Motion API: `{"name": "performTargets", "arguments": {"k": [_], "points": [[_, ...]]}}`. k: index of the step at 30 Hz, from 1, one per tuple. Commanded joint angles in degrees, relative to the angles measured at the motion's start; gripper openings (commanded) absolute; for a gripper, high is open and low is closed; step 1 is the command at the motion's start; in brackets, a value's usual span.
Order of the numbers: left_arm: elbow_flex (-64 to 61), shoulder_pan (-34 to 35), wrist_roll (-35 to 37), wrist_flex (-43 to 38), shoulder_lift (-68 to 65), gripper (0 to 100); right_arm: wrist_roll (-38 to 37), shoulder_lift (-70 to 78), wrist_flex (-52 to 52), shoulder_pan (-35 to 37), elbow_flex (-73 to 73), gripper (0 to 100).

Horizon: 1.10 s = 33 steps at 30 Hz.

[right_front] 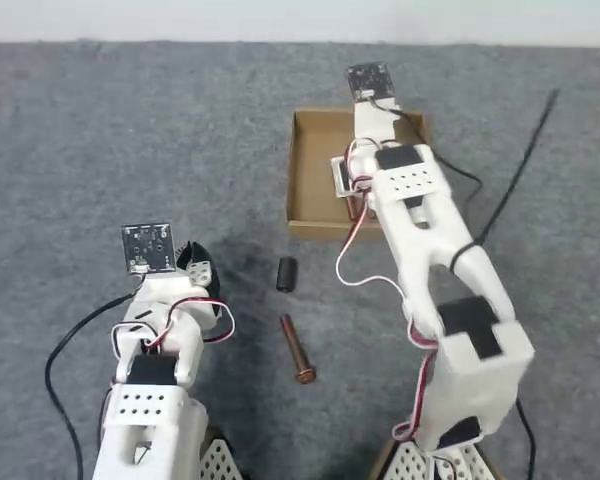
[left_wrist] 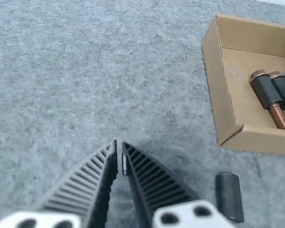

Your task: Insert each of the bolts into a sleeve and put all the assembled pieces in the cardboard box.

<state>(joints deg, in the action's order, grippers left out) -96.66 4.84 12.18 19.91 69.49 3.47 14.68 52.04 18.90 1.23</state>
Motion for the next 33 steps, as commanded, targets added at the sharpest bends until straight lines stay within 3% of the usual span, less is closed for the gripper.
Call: {"name": "performTargets", "arguments": {"k": [1, 10, 19, 24, 30, 33], "points": [[0.4, -0.4, -0.5, -0.4, 1.3, 1, 0.8, -9.3, 8.4, 0.7, -3.2, 0.6], [0.4, -1.5, -0.5, -0.4, 1.3, 1, 0.8, -18.5, 30.4, 1.6, -3.2, 0.6], [0.4, -1.5, -0.5, -0.1, 1.3, 1, 0.8, -22.9, 44.7, 4.9, -0.5, 0.6], [0.4, -1.5, -0.5, -0.1, 1.3, 1, 0.8, -29.0, 42.4, 10.0, 10.2, 0.6], [0.4, -1.5, -0.5, -0.1, 1.3, 1, 1.2, -39.4, 33.0, 14.8, 24.1, 0.6], [0.4, -1.5, -0.5, -0.1, 1.3, 1, 4.9, -42.3, 26.5, 15.4, 29.5, 0.6]]}}
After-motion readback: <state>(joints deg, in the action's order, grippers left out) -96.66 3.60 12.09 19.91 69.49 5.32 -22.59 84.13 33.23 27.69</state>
